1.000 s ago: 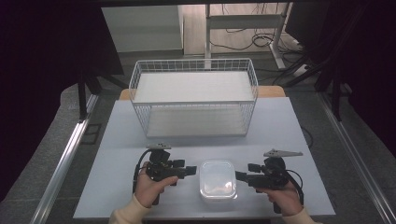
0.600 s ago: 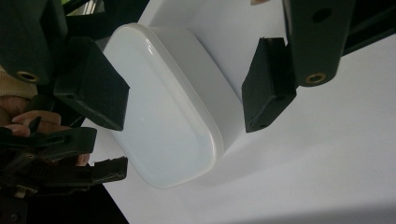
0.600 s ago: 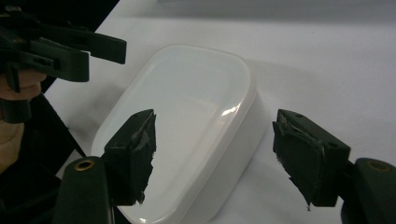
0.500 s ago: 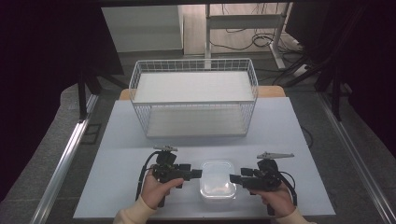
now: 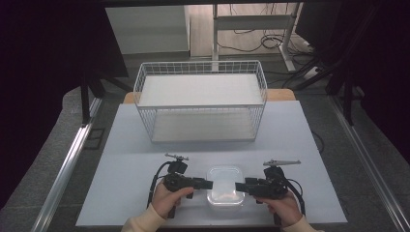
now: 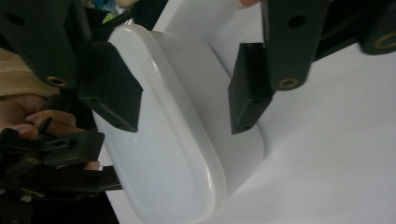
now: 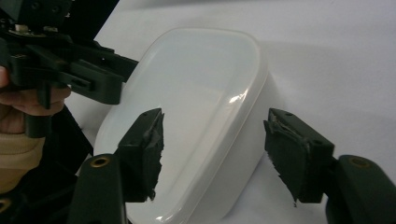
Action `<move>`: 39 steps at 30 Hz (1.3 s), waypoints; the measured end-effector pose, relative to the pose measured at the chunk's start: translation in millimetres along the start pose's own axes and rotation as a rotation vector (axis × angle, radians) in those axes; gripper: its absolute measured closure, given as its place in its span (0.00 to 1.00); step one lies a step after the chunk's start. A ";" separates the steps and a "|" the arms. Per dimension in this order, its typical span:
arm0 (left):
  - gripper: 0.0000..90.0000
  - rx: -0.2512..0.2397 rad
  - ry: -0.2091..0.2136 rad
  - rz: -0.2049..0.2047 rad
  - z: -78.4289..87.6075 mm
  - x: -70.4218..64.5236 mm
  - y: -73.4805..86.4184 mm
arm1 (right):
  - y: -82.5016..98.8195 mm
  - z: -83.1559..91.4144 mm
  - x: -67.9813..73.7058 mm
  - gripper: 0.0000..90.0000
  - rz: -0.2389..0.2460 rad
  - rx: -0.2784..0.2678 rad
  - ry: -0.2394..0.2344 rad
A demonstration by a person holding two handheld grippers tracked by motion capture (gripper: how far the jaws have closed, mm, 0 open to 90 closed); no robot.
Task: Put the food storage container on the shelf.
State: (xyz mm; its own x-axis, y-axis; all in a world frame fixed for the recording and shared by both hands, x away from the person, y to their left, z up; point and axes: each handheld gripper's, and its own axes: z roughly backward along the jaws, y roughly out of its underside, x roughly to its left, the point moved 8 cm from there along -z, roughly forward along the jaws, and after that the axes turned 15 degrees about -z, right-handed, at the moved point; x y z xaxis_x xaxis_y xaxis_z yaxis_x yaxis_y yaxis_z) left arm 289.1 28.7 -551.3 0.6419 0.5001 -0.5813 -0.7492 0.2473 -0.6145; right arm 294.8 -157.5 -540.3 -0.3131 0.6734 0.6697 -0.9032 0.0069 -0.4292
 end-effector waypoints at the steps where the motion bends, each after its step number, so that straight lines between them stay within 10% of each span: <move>1: 0.55 0.003 0.011 -0.002 -0.1 -0.9 0.2 | 1.0 -0.9 0.0 0.46 -0.009 0.006 -0.006; 14: 0.77 -0.050 0.040 -0.006 10.0 -2.8 -0.5 | -1.2 7.7 -2.3 0.76 -0.124 -0.011 -0.069; 39: 0.89 -0.128 0.005 -0.168 39.1 -25.3 -16.3 | -10.8 26.3 20.8 0.87 -0.040 -0.092 -0.106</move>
State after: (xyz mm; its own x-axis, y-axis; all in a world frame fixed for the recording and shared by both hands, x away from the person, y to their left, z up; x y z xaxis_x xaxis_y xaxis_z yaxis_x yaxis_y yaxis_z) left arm 278.7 44.4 -505.7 0.7569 0.4563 -0.4679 -0.6052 0.2193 -0.7653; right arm 290.3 -163.0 -505.8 -0.3107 0.5896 0.7456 -0.8863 0.1037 -0.4513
